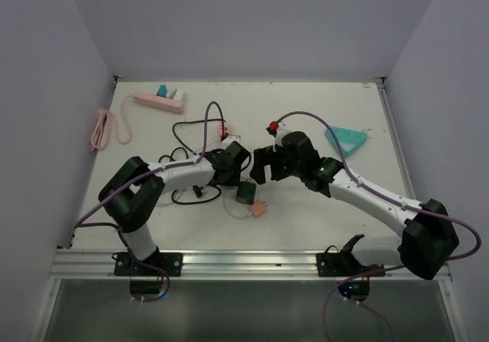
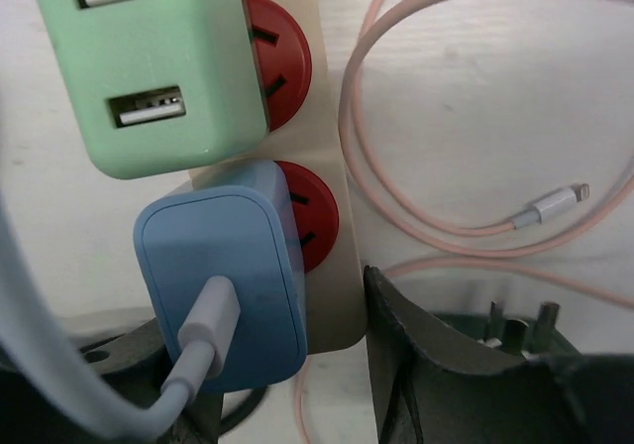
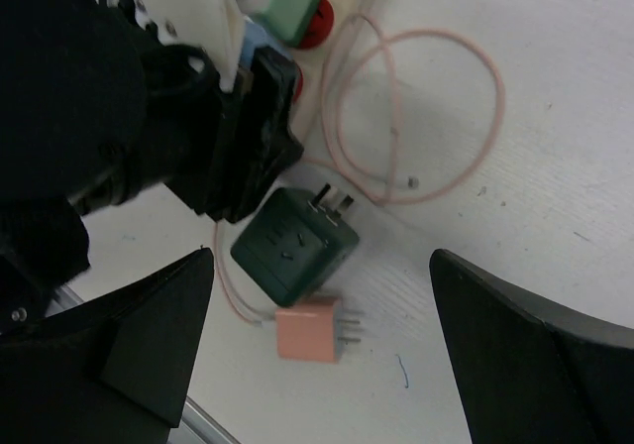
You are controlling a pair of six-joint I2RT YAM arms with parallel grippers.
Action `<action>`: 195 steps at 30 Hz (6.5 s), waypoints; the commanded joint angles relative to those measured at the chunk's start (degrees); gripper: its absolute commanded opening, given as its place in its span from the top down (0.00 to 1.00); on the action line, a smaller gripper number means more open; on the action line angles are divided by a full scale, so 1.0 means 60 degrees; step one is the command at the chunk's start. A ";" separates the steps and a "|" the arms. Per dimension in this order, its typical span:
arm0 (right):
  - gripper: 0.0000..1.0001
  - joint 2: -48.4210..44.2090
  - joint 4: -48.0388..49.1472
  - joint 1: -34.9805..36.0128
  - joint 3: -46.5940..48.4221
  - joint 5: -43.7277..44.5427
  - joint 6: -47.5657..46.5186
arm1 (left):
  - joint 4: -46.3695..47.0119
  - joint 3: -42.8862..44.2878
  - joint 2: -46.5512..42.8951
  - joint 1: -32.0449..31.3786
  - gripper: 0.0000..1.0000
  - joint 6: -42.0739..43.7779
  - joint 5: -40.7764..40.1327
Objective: Pull the plug off the socket
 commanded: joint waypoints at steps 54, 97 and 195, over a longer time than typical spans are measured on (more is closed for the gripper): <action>0.50 0.1383 -0.0812 -0.1379 0.0836 0.1359 0.0027 | 0.0447 -0.1926 -0.2565 -0.0216 0.50 0.0939 0.2617; 0.21 -0.0498 0.4110 -0.0750 -0.3019 -0.0254 0.4788 | -0.0433 0.1268 -0.0617 0.0765 0.80 0.0370 0.3157; 1.00 -0.0819 0.0508 -0.0265 0.0101 0.2456 0.1156 | 0.3303 -0.0990 -0.4720 0.1308 0.20 -0.0101 0.7377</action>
